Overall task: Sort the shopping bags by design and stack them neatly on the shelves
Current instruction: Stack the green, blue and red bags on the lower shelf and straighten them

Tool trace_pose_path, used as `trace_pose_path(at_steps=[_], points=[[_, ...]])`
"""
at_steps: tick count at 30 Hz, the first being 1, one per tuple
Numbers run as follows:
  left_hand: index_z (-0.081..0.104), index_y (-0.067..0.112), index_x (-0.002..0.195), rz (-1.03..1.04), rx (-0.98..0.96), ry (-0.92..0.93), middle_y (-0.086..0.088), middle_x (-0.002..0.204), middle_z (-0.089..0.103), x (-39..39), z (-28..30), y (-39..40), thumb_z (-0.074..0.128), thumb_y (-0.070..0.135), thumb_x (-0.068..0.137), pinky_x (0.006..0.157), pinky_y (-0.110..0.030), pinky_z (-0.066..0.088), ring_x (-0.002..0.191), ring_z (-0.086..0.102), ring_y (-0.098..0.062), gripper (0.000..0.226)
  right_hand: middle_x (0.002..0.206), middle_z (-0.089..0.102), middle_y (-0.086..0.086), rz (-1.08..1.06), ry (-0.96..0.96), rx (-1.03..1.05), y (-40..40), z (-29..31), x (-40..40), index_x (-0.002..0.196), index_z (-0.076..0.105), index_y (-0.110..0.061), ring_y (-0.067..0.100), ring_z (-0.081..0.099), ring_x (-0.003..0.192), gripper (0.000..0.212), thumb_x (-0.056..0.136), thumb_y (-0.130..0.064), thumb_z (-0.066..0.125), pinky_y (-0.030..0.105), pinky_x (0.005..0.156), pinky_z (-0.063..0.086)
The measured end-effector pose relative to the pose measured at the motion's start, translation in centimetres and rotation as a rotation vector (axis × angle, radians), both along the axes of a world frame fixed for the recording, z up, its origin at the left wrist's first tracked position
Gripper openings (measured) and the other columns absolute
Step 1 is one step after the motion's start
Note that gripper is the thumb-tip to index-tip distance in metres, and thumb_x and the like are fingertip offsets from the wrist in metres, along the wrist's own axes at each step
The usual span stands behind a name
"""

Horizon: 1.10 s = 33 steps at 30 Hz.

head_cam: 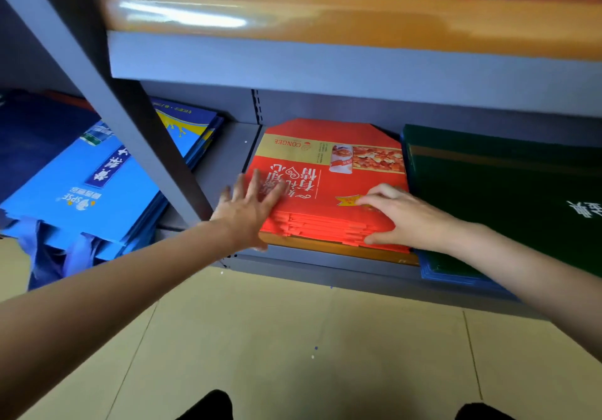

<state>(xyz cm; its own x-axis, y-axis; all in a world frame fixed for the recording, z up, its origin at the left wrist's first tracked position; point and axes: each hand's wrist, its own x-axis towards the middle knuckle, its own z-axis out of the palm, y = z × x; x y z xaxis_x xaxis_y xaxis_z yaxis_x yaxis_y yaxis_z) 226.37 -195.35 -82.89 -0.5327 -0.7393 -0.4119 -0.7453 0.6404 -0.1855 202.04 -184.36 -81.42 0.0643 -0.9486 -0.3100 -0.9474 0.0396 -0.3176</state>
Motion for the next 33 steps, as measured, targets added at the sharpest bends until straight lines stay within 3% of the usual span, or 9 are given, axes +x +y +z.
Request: trace_pose_path(at_steps=[4, 7, 9, 18, 21, 24, 27, 30, 33], points=[[-0.005, 0.017, 0.151, -0.119, -0.109, 0.218, -0.018, 0.157, -0.005, 1.6, -0.4, 3.7, 0.057, 0.034, 0.090, 0.116, -0.045, 0.019, 0.145, 0.002, -0.033, 0.089, 0.137, 0.031, -0.005, 0.001, -0.026, -0.150, 0.2, -0.5, 2.7, 0.140, 0.036, -0.029, 0.021, 0.030, 0.126, 0.062, 0.086, -0.048, 0.060, 0.036, 0.109, 0.027], [0.047, 0.007, 0.136, -0.186, -0.134, 0.394, -0.025, 0.141, 0.042, 2.5, -2.6, 5.7, 0.076, 0.014, 0.058, 0.088, -0.053, 0.050, 0.129, 0.043, -0.041, 0.084, 0.138, 0.031, -0.008, 0.117, -0.046, -0.194, -0.8, -0.7, 4.8, 0.141, 0.035, -0.030, 0.016, 0.030, 0.124, 0.058, 0.090, -0.043, 0.057, 0.033, 0.108, 0.026], [0.055, 0.005, 0.128, -0.169, -0.140, 0.406, -0.026, 0.137, 0.047, 2.6, -3.7, 6.1, 0.078, 0.012, 0.047, 0.083, -0.053, 0.053, 0.125, 0.047, -0.042, 0.084, 0.136, 0.034, -0.008, 0.163, 0.005, -0.172, -1.9, -1.3, 5.6, 0.138, 0.039, -0.028, 0.016, 0.032, 0.121, 0.051, 0.091, -0.042, 0.055, 0.036, 0.105, 0.029], [0.042, 0.003, 0.130, 0.130, -0.049, 0.728, -0.029, 0.139, 0.040, 4.0, -4.0, 7.5, 0.052, 0.003, 0.068, 0.095, -0.050, 0.046, 0.121, 0.049, -0.044, 0.063, 0.119, 0.045, -0.003, 0.140, -0.173, -0.172, -5.7, -1.6, 6.3, 0.108, 0.058, -0.022, 0.018, 0.039, 0.117, 0.032, 0.081, -0.035, 0.070, 0.036, 0.102, 0.033], [0.026, 0.006, 0.145, 0.380, -0.007, 0.787, -0.015, 0.154, 0.018, 4.6, -3.9, 8.4, 0.051, 0.008, 0.084, 0.108, -0.030, 0.030, 0.139, 0.030, -0.029, 0.066, 0.130, 0.042, -0.003, 0.207, -0.262, -0.153, -7.6, -2.0, 7.6, 0.121, 0.053, -0.024, 0.019, 0.036, 0.125, 0.051, 0.076, -0.036, 0.074, 0.033, 0.105, 0.029], [0.007, 0.013, 0.151, 0.489, 0.118, 0.755, -0.003, 0.159, -0.002, 4.4, -3.6, 8.9, 0.055, 0.012, 0.088, 0.096, -0.006, 0.017, 0.143, 0.018, -0.017, 0.079, 0.150, 0.029, -0.004, 0.419, -0.221, -0.163, -10.7, -1.7, 10.0, 0.142, 0.036, -0.028, 0.021, 0.021, 0.139, 0.080, 0.074, -0.037, 0.076, 0.037, 0.113, 0.017], [0.001, 0.016, 0.151, 0.522, 0.196, 0.784, 0.002, 0.159, -0.006, 4.2, -3.8, 8.6, 0.056, 0.013, 0.088, 0.091, -0.004, 0.014, 0.143, 0.016, -0.014, 0.084, 0.155, 0.020, -0.009, 0.578, -0.040, -0.070, -13.4, -1.6, 12.8, 0.146, 0.028, -0.029, 0.019, 0.006, 0.144, 0.084, 0.076, -0.041, 0.073, 0.045, 0.116, 0.011], [-0.001, 0.017, 0.152, 0.573, 0.256, 0.804, 0.004, 0.159, -0.007, 4.5, -4.2, 8.3, 0.057, 0.014, 0.089, 0.097, -0.006, 0.014, 0.144, 0.014, -0.013, 0.085, 0.143, 0.041, 0.002, 0.663, 0.113, 0.017, -14.9, -2.4, 14.2, 0.138, 0.040, -0.027, 0.025, 0.020, 0.139, 0.068, 0.078, -0.040, 0.070, 0.045, 0.111, 0.021], [-0.001, 0.018, 0.152, 0.619, 0.297, 0.811, 0.006, 0.159, -0.007, 4.9, -4.4, 7.9, 0.056, 0.016, 0.090, 0.099, -0.011, 0.021, 0.140, 0.026, -0.013, 0.083, 0.128, 0.050, 0.005, 0.636, 0.054, -0.004, -15.2, -3.2, 14.4, 0.126, 0.049, -0.030, 0.028, 0.035, 0.126, 0.054, 0.077, -0.041, 0.069, 0.046, 0.104, 0.032]])
